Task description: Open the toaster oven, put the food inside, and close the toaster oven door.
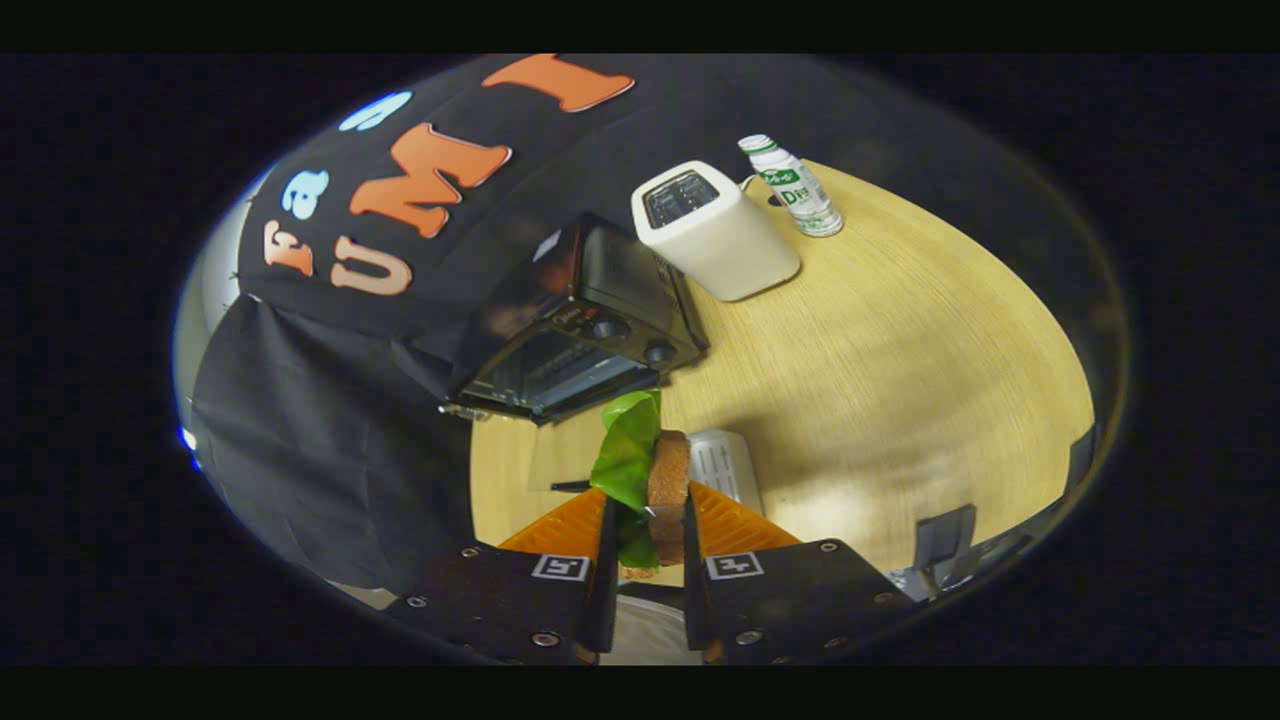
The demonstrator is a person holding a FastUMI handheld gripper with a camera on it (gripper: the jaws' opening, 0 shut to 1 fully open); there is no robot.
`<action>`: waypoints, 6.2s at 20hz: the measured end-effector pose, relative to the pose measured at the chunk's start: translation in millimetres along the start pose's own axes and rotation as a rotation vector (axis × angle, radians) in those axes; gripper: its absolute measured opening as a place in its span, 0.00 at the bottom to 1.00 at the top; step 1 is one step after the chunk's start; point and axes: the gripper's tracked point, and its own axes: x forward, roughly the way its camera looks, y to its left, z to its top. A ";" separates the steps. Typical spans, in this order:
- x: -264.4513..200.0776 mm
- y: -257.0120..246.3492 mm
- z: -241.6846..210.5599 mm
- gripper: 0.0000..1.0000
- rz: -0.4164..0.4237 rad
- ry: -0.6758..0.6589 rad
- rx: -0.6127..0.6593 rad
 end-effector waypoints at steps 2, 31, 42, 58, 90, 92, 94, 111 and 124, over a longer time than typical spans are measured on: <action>0.8 14.9 3.9 0.28 0.036 -0.073 0.059; 237.2 116.7 33.0 0.28 0.163 -0.609 0.692; 257.4 128.2 30.5 0.42 0.049 -0.577 0.751; 262.4 125.6 12.6 0.98 -0.057 -0.499 0.695; 205.4 54.9 -154.7 1.00 -0.551 -0.203 -0.537; 207.8 54.3 -155.1 0.99 -0.547 -0.190 -0.528; 204.7 58.1 -152.9 1.00 -0.531 -0.195 -0.524; 172.3 133.2 -62.3 1.00 -0.438 -0.340 -0.528; 185.2 161.2 5.1 1.00 -0.439 -0.397 -0.608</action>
